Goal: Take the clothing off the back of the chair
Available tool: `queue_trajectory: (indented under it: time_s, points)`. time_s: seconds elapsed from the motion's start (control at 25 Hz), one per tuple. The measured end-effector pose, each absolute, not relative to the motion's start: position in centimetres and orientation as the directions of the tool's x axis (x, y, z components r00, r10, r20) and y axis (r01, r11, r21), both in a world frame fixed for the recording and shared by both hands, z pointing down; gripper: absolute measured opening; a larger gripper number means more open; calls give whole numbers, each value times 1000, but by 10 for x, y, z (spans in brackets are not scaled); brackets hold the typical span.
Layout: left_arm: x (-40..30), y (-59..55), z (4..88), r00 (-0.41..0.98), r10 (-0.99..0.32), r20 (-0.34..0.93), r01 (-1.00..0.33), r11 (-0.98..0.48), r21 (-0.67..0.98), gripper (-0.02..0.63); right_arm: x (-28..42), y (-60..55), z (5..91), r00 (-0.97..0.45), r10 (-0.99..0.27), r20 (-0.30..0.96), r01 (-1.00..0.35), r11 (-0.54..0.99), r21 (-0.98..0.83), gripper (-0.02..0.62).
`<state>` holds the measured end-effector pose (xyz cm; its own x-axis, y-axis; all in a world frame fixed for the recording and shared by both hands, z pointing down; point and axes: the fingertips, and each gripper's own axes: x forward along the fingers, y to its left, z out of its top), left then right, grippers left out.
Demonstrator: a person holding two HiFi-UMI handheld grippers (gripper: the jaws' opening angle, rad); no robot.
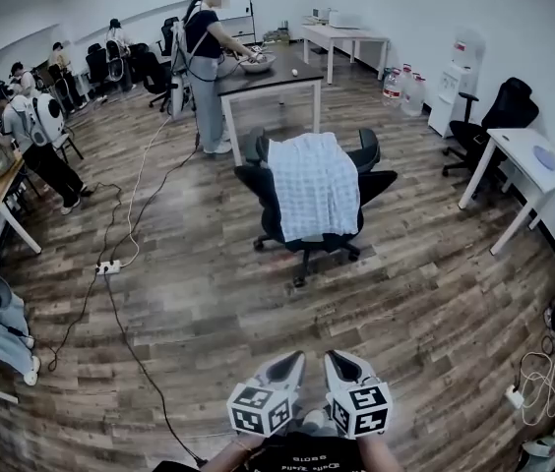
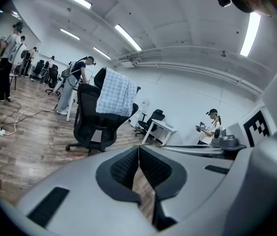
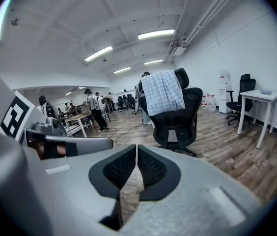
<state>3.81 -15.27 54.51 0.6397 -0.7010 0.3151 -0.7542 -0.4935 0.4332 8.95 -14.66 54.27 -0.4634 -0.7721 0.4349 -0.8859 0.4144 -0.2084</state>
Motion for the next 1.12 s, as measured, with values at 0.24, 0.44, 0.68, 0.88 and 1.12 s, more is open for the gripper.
queue_trajectory:
  time_s: [0.24,0.44,0.68,0.88,1.12]
  points:
    - [61,-171,545,638,-702,315,-755,-491,434,0,106,-163,544,-509,-738,444,-860,460,-221,6]
    - [66,-175,545,616,-720,320,-773,-474,422,0,110,-173,541,-528,-736,424,-848,481,-221,6]
    - [64,-179,548,586,-738,336,-797,-447,407,0,115,-174,547,-541,-727,423,-840,488,-237,6]
    - [60,-185,549,578,-741,341,-801,-435,412,0,115,-175,546,-549,-722,421,-835,494,-242,6]
    - [57,-207,558,574,-735,362,-804,-420,421,0,126,-189,553,-528,-728,437,-849,468,-246,6]
